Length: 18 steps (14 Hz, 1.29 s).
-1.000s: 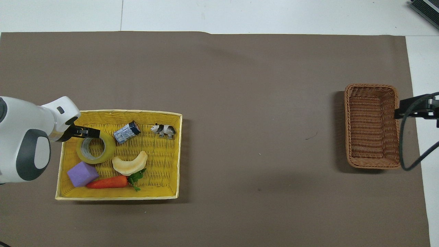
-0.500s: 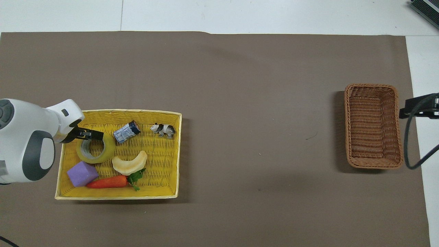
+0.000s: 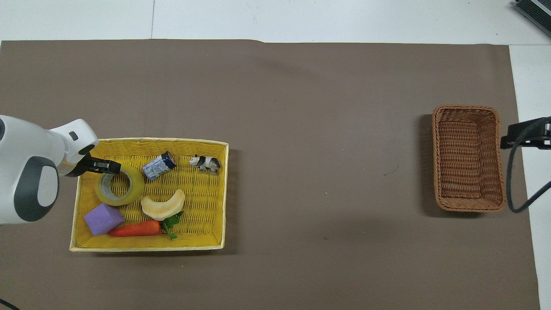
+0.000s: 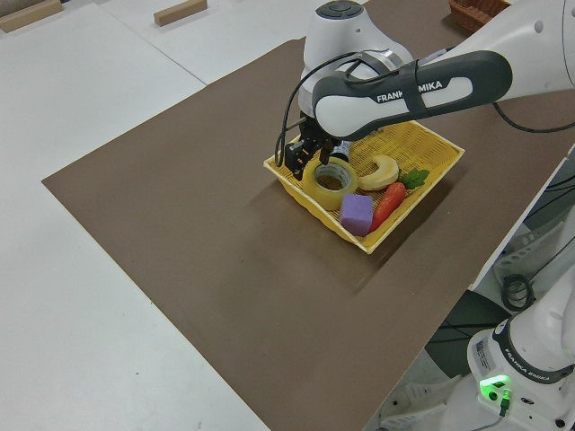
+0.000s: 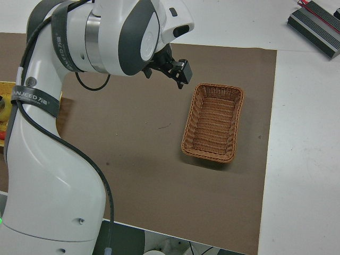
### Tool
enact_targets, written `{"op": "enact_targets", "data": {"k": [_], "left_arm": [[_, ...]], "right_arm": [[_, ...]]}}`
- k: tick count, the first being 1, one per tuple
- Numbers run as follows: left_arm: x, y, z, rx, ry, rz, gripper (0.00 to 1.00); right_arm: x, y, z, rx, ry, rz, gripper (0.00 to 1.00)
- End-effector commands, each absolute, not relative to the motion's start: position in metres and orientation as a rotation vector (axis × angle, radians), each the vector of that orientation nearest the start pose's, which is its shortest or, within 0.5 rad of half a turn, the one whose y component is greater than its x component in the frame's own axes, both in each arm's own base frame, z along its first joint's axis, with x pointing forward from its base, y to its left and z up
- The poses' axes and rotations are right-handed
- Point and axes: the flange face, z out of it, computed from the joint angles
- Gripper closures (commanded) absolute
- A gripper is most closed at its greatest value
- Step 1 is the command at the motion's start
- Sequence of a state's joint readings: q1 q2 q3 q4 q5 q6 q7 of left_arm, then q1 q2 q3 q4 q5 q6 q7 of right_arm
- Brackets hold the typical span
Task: Move tape to another basket
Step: 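Lower the left gripper and grasp the rim of the tape roll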
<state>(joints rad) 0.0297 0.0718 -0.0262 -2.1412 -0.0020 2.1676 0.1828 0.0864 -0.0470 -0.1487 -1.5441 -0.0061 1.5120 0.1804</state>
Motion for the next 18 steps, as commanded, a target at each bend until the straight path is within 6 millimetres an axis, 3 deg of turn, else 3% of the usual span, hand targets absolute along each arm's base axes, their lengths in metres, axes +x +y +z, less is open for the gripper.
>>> {"op": "enact_targets", "data": {"k": [1,2,5,8,12,15,18], "left_arm": [[0.541,0.006,0.383,-3.14,0.281,0.124,0.24],[0.534,0.006,0.378,-3.14,0.276,0.143,0.29],[0.521,0.013,0.37,-3.142,0.257,0.17,0.31],[0.515,0.016,0.349,-3.143,0.249,0.158,0.31],[0.516,0.026,0.347,-3.146,0.213,0.129,0.31],[0.513,0.016,0.322,-3.146,0.181,0.127,0.43],[0.509,0.018,0.319,-3.146,0.164,0.12,0.83]], "right_arm": [[0.53,-0.036,0.659,-3.09,0.34,-0.018,0.0],[0.529,-0.036,0.66,-3.09,0.34,-0.018,0.0],[0.529,-0.036,0.659,-3.089,0.342,-0.016,0.0],[0.529,-0.034,0.659,-3.09,0.335,-0.018,0.0],[0.529,-0.034,0.659,-3.09,0.337,-0.013,0.0],[0.529,-0.034,0.659,-3.09,0.337,-0.016,0.0],[0.529,-0.034,0.659,-3.09,0.337,-0.016,0.0]]}}
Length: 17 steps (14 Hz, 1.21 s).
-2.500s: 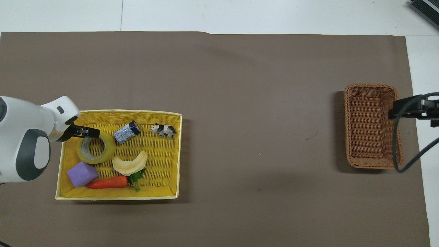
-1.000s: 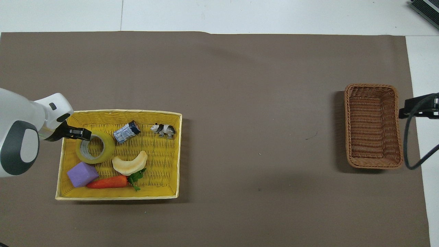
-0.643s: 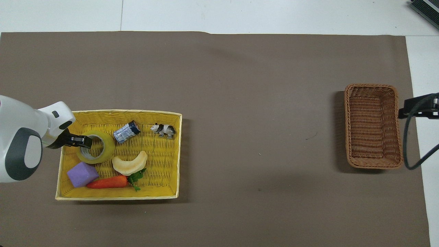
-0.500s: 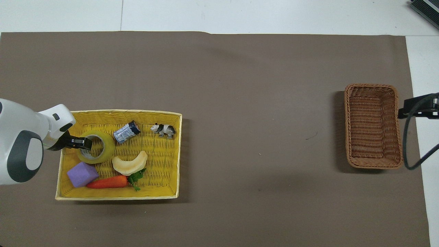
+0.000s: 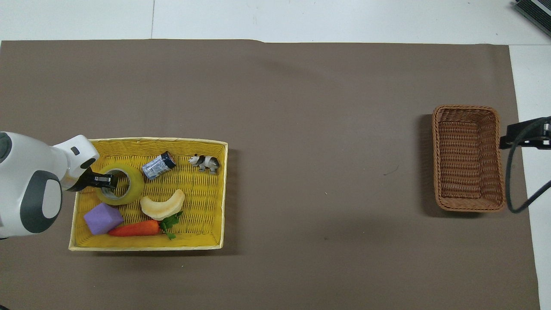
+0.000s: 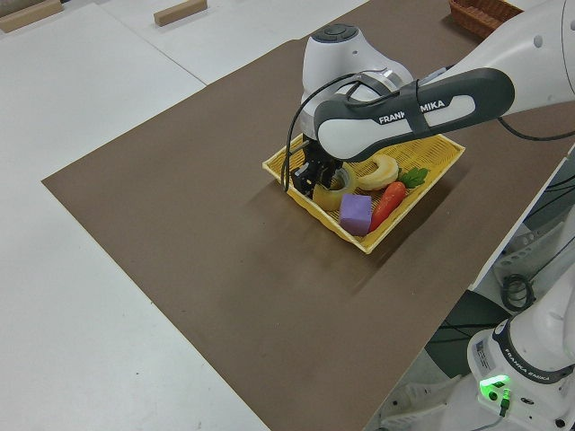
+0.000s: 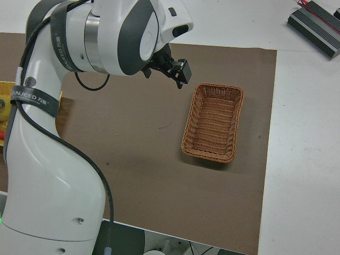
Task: Move tape to another basket
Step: 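Lower the left gripper and grasp the rim of the tape roll, then lift the tape with the left gripper while the right gripper reaches toward it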
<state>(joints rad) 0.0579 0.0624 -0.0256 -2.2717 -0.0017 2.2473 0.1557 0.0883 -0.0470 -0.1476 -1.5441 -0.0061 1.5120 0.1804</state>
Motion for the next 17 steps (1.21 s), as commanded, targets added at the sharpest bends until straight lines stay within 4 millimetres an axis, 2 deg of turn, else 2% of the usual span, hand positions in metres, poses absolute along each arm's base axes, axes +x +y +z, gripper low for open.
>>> {"op": "enact_targets", "data": {"k": [1,4,11,14,17], "left_arm": [[0.511,0.018,0.32,-3.147,0.145,0.122,1.0],[0.523,0.02,0.336,-3.147,0.118,0.168,1.0],[0.561,0.022,0.431,-3.159,0.094,0.124,1.0],[0.568,0.015,0.475,-3.196,0.093,0.151,1.0],[0.565,0.005,0.491,-3.314,0.062,0.182,1.0]], "right_arm": [[0.529,-0.034,0.659,-3.09,0.337,-0.016,0.0],[0.529,-0.034,0.659,-3.09,0.337,-0.011,0.0],[0.53,-0.029,0.66,-3.092,0.316,-0.023,0.0],[0.533,-0.001,0.656,-3.093,0.244,-0.081,0.0],[0.525,0.044,0.652,-3.057,0.177,-0.07,0.0]]}}
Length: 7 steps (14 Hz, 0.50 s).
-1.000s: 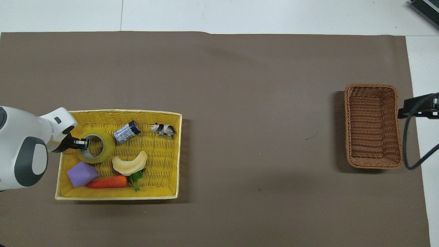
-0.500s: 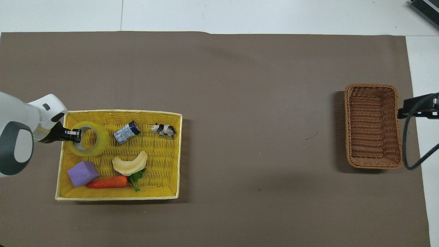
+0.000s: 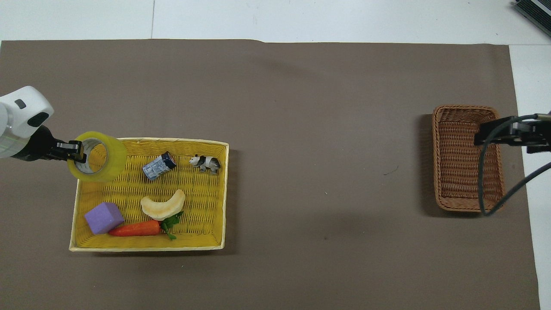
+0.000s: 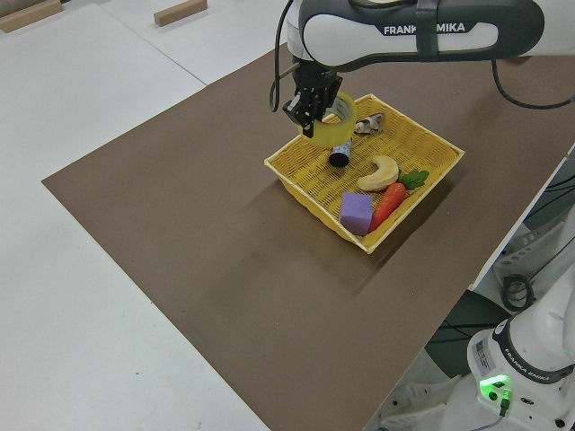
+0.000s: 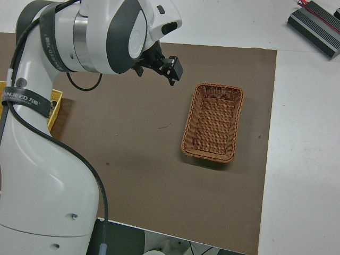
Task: Move tape to another basket
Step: 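Lift the tape with the left gripper while the right gripper reaches toward it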
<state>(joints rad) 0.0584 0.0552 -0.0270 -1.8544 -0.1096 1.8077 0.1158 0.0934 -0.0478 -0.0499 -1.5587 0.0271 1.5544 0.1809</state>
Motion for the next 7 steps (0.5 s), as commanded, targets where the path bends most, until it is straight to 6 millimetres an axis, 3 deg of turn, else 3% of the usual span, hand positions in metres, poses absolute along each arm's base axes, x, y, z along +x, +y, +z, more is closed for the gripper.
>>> {"op": "enact_targets", "data": {"k": [1,2,3,5,7], "left_arm": [[0.563,-0.001,0.491,-3.367,0.06,0.205,1.0],[0.561,-0.013,0.49,-3.394,0.077,0.22,1.0],[0.56,-0.038,0.49,-3.42,0.13,0.246,1.0],[0.556,-0.059,0.495,-3.521,0.125,0.258,1.0],[0.55,-0.109,0.497,-3.553,0.172,0.283,1.0]], "right_arm": [[0.521,0.061,0.65,-3.043,0.144,-0.064,0.0],[0.521,0.077,0.65,-3.014,0.098,-0.069,0.0],[0.521,0.096,0.652,-2.97,0.057,-0.094,0.0],[0.524,0.132,0.644,-2.888,0.003,-0.09,0.0],[0.531,0.165,0.639,-2.767,-0.019,-0.104,0.0]]}}
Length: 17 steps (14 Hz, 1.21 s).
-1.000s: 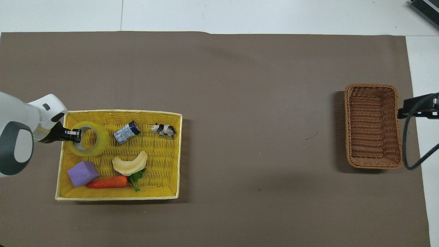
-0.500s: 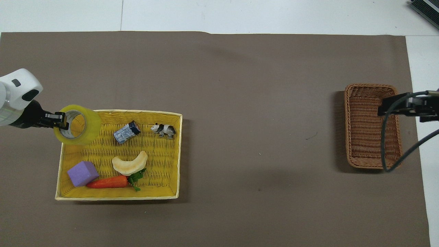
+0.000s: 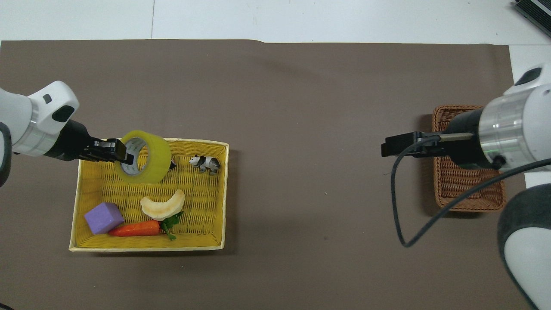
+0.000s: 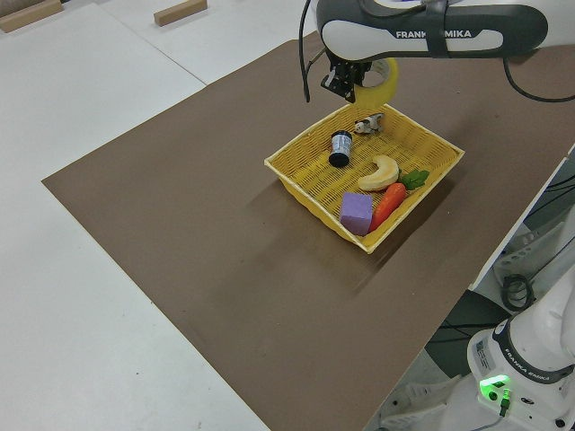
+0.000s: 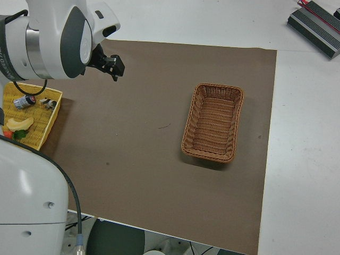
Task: Move tape to another basket
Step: 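Lift the tape with the left gripper while the right gripper reaches toward it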
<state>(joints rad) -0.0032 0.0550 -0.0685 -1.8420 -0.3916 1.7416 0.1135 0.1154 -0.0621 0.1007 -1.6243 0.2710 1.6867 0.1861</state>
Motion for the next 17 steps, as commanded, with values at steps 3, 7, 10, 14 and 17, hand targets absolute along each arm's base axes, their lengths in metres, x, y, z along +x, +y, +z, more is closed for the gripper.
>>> {"op": "enact_targets", "data": {"k": [3,7,10,14,17], "left_arm": [[0.544,-0.165,0.505,-3.622,0.101,0.285,1.0],[0.526,-0.227,0.51,-3.645,0.096,0.311,1.0],[0.52,-0.261,0.518,-3.679,0.11,0.244,1.0],[0.508,-0.29,0.523,-3.721,0.101,0.258,1.0],[0.504,-0.297,0.526,-3.738,0.113,0.268,1.0]], "right_arm": [[0.537,0.196,0.623,-2.696,-0.046,-0.062,0.0],[0.524,0.256,0.579,-2.631,-0.089,-0.04,0.0],[0.513,0.283,0.548,-2.55,-0.032,-0.034,0.0],[0.509,0.288,0.535,-2.541,0.021,-0.022,0.0],[0.51,0.288,0.535,-2.54,-0.009,-0.027,0.23]]}}
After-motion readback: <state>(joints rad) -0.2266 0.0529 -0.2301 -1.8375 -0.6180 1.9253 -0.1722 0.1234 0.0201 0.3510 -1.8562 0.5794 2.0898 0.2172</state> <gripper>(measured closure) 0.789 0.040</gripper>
